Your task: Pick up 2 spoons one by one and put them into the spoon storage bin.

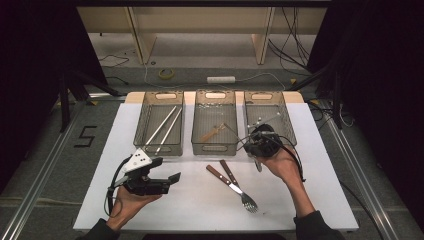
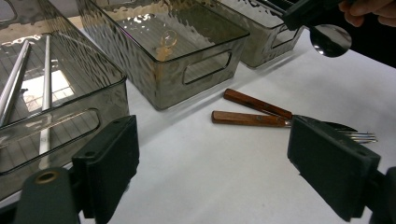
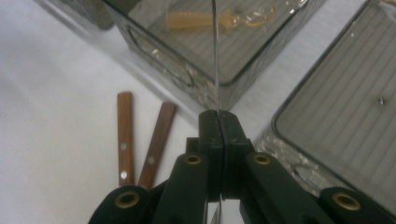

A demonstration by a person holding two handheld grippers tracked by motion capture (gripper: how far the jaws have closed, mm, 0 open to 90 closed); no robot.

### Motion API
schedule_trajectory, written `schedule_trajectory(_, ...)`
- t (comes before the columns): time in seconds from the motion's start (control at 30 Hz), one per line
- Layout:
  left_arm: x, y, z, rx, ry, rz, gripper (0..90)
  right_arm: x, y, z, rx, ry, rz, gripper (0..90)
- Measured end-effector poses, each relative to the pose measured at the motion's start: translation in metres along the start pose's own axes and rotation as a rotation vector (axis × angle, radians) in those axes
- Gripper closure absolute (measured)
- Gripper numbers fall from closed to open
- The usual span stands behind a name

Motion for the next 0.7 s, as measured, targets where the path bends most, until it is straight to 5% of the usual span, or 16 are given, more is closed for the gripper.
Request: schedule_trajectory(0.7, 0.0, 0.002, 0.002, 0.021, 0.008, -0.002, 16.2, 0.018, 0.049, -0.018, 0.028, -0.024, -0.036, 90.0)
Point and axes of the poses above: each handheld gripper's, and its own axes: z roughly backward along the jaws, y roughly out of its top, x roughly to its right, the point moved 4 cm from there along -z, roughly forward along the jaws, and after that the axes turned 7 degrees about y, right-handed, at the moved point
